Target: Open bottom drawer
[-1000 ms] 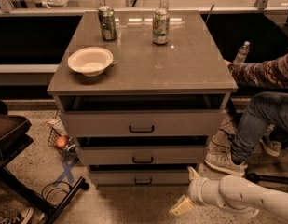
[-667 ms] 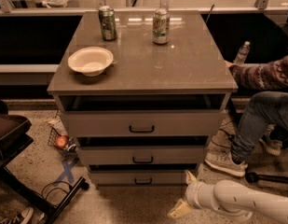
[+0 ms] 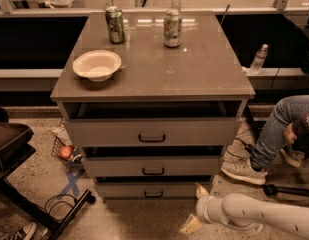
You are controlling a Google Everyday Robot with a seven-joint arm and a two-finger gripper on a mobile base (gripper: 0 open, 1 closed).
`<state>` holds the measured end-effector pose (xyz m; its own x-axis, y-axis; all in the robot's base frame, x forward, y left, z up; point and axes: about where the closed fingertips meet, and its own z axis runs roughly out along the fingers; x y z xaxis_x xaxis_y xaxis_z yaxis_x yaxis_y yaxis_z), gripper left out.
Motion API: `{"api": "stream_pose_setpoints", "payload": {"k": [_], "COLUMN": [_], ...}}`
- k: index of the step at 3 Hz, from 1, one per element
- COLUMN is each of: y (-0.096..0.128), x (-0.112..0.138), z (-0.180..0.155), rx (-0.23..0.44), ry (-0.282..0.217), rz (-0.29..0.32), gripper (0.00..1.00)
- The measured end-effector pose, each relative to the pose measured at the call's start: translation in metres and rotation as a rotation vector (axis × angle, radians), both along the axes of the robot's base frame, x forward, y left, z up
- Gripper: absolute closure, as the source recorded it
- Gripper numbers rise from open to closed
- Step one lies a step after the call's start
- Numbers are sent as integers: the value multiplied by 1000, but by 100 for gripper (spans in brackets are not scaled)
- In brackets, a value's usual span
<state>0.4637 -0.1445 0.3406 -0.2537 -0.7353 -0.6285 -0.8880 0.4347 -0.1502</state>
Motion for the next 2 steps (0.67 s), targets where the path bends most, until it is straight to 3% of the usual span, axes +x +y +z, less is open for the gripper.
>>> {"api": "stream_pose_setpoints", "payload": {"k": [1,2], "y": [5,19], "x": [6,35], "z": [-19,-59], "rx": [23,46], "ry": [19,15], "rz": [5,58], "gripper": [0,0]}}
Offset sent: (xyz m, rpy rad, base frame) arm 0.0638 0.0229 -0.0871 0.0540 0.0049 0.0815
